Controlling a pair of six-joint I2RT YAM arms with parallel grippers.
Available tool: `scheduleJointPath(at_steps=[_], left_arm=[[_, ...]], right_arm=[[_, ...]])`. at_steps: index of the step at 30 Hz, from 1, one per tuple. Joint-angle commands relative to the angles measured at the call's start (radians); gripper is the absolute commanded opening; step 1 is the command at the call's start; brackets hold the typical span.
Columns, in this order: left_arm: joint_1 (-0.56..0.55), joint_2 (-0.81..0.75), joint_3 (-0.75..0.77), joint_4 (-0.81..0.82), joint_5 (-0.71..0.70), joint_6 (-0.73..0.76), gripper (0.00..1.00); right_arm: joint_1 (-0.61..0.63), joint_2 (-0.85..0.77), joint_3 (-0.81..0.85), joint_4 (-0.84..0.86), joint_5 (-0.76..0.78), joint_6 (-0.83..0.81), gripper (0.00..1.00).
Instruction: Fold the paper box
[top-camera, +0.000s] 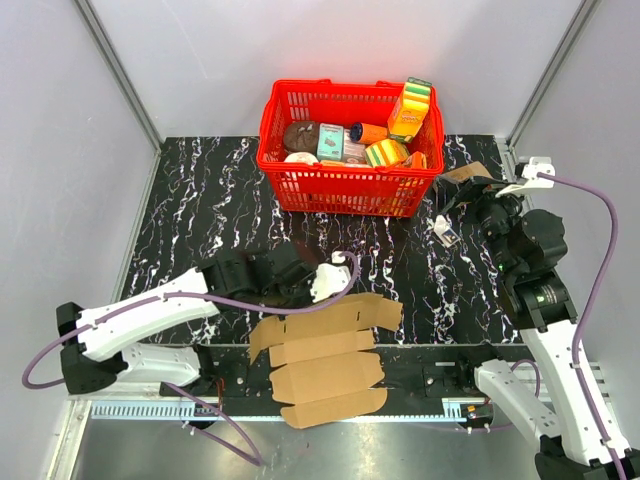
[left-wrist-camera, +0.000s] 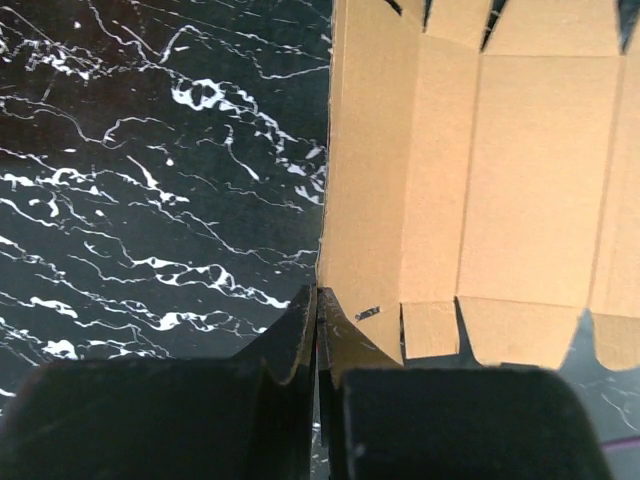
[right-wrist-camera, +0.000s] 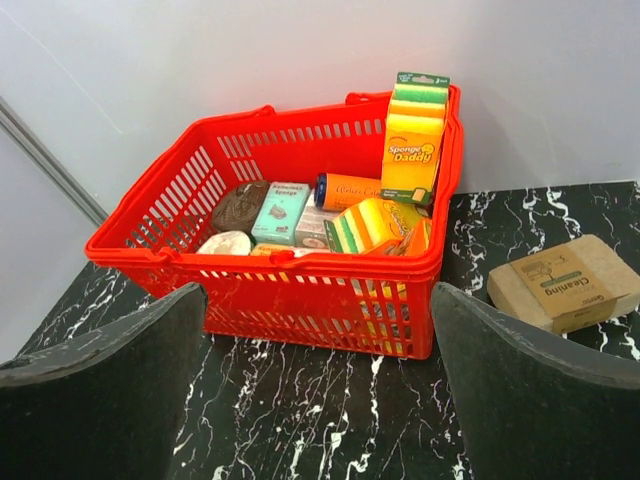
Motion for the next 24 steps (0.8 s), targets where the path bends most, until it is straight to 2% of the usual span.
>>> scheduleJointPath(at_steps=[1,3,5,9,11,17,24], left_arm=[[0.014,0.024,-0.03,0.131,-0.119,0.086,0.0],[0.022,0.03,-0.043,0.157,-0.142,0.112,0.0],[0.034,0.031,-0.052,0.185,-0.153,0.138,0.0],[0.063,0.027,-0.06,0.237,-0.15,0.196,0.0],[0.075,0.028,-0.058,0.248,-0.16,0.215,0.0],[0.129,0.027,-0.058,0.262,-0.148,0.288,0.0],[0.167,0.057,-0.057,0.277,-0.096,0.337,0.0]], right_arm=[[0.003,-0.002,-0.016,0.014,-0.022,0.009,0.99],[0.003,0.009,-0.021,0.014,-0.058,0.001,0.99],[0.003,0.041,-0.021,0.005,-0.197,-0.025,1.0],[0.003,0.168,-0.005,0.0,-0.671,-0.109,0.99],[0.003,0.238,0.013,-0.001,-0.799,-0.141,0.99],[0.003,0.398,0.079,-0.089,-0.902,-0.265,0.99],[0.004,0.408,-0.094,0.072,-1.026,-0.391,1.0]])
